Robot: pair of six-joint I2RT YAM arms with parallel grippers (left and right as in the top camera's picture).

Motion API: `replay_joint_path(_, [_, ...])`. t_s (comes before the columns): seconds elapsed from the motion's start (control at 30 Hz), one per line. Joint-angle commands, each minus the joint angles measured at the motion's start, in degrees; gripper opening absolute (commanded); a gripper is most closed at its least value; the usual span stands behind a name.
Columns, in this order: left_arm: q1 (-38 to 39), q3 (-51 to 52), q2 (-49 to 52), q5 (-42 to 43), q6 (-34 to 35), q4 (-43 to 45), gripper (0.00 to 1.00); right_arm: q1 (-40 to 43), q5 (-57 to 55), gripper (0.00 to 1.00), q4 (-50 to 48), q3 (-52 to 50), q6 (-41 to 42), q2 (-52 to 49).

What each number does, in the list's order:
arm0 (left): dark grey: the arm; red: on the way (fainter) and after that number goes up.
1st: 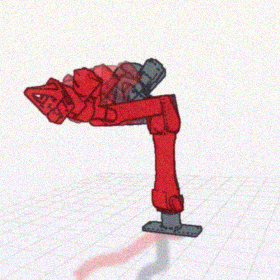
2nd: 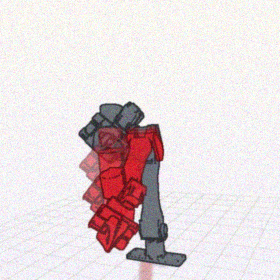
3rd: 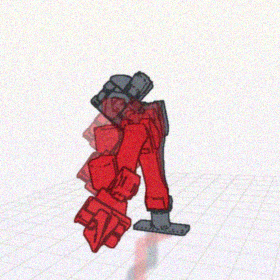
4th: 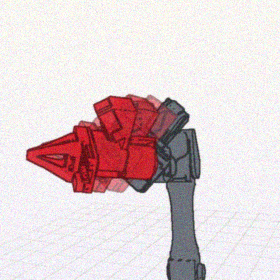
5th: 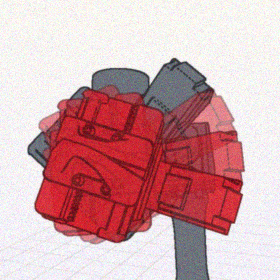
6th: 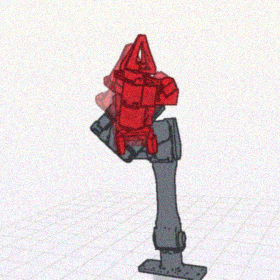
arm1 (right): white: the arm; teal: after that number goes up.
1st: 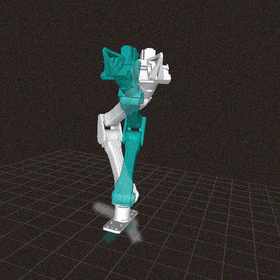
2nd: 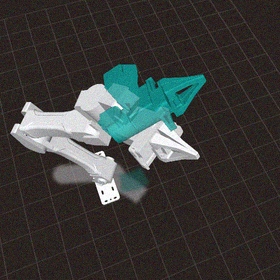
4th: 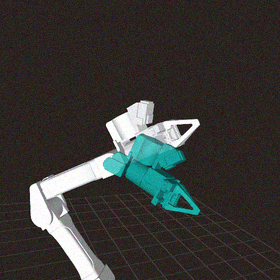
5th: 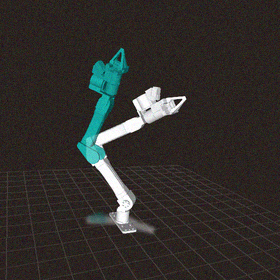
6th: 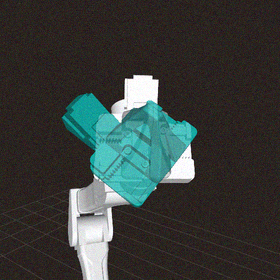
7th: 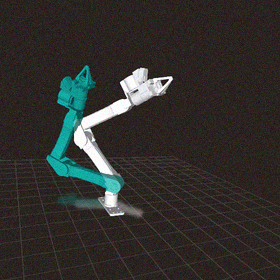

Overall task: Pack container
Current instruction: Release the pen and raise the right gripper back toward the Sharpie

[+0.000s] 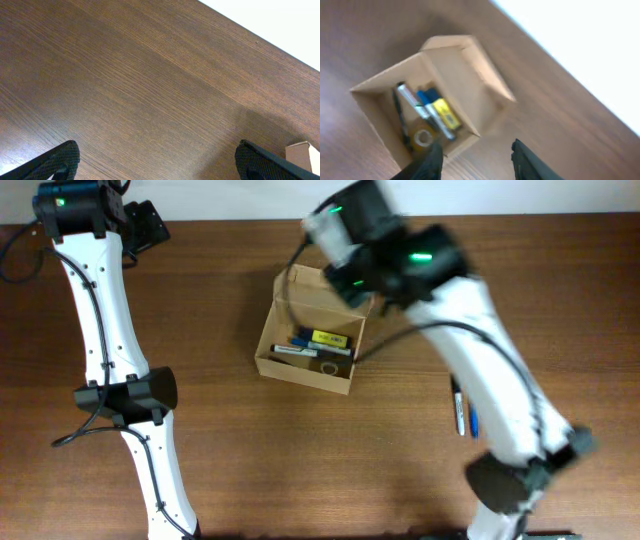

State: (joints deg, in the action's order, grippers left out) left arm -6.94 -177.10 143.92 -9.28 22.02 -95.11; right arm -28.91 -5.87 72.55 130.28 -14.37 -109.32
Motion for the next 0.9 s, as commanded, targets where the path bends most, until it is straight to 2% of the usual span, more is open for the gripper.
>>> replay_joint_path(0.0, [-0.35, 0.07, -0.24, -0.46, -0.68, -0.07, 1.00, 7.61, -2.56, 0.44, 1.20, 0.87, 6.34, 5.57])
replay_joint_path(0.03, [-0.35, 0.07, -0.24, -0.48, -0.70, -0.07, 1.00, 12.87, -2.51, 0.44, 2.19, 0.87, 7.91, 7.10])
replay_joint_path(0.2, [-0.37, 0.07, -0.24, -0.46, -0.70, -0.09, 1.00, 24.72, 1.01, 0.44, 9.27, -0.83, 11.93, 6.71])
replay_joint_path(0.3, [-0.35, 0.07, -0.24, -0.46, -0.70, -0.07, 1.00, 28.59, 4.20, 0.43, 12.83, -6.49, 11.91, 5.68])
replay_joint_path(0.4, [-0.35, 0.07, -0.24, -0.46, -0.70, -0.09, 1.00, 29.31, 4.17, 0.43, 12.26, -14.47, 11.93, 5.60])
replay_joint_path(0.53, [-0.35, 0.07, -0.24, -0.48, -0.70, -0.07, 1.00, 29.24, 5.03, 0.42, 9.14, -27.80, 11.93, 5.60])
replay_joint_path(0.7, [-0.35, 0.07, -0.24, -0.48, -0.70, -0.07, 1.00, 29.27, 8.55, 0.42, -1.49, -45.62, 11.96, 5.60])
replay_joint_path(0.87, [-0.35, 0.07, -0.24, -0.48, -0.70, -0.09, 1.00, 29.24, 10.43, 0.42, -11.13, -57.96, 13.22, 5.60])
